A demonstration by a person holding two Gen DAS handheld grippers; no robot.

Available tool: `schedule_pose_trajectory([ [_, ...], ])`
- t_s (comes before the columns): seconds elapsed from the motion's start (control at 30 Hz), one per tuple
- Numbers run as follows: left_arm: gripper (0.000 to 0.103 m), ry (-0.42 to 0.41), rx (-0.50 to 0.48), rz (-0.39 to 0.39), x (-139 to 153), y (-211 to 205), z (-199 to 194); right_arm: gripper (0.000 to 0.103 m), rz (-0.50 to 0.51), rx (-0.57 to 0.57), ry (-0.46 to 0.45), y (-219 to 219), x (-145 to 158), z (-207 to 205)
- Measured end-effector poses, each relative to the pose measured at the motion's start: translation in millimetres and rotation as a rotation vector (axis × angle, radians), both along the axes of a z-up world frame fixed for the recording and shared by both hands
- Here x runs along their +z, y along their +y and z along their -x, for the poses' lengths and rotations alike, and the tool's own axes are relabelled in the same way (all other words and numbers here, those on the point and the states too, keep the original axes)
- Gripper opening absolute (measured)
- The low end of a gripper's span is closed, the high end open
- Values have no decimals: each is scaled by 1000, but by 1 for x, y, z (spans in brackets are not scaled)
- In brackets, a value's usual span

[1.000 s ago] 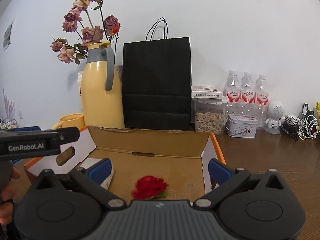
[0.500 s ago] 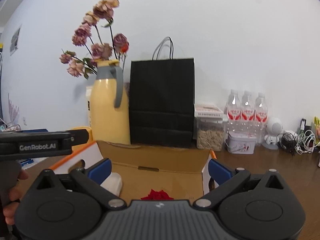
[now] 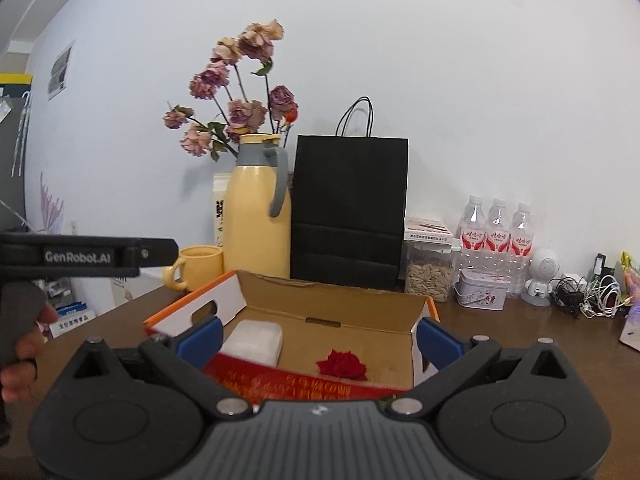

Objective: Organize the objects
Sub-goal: 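Lift both open tools out of the cardboard box back toward the table, then grasp the white plush sheep with the right tool while the left tool grasps a white bottle cap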

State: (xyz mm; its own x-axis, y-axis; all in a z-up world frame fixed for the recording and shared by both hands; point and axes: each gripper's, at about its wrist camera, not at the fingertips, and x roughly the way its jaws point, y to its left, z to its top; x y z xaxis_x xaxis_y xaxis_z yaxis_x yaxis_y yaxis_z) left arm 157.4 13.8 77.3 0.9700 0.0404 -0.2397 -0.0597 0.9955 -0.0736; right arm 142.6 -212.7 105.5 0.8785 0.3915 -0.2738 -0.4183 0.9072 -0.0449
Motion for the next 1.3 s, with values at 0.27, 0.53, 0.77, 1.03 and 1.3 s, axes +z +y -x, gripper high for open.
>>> schedule_pose_trajectory([
  [0.27,103,14,-15,-22,-3,3,68,103,32,3,41,-16,-11,57],
  [0.53,103,54,-24,-17,-27,5,110,103,29,-13,133,-32,-39,92],
  [0.77,103,149,-35,23,-62,10,123,103,33,-15,240,-38,-73,101],
  [1.03,103,188,-24,24,-72,15,121,103,42,1,258,-25,-80,93],
  [1.3,103,220,-11,39,-81,22,116,88,31,29,266,-11,-82,67],
])
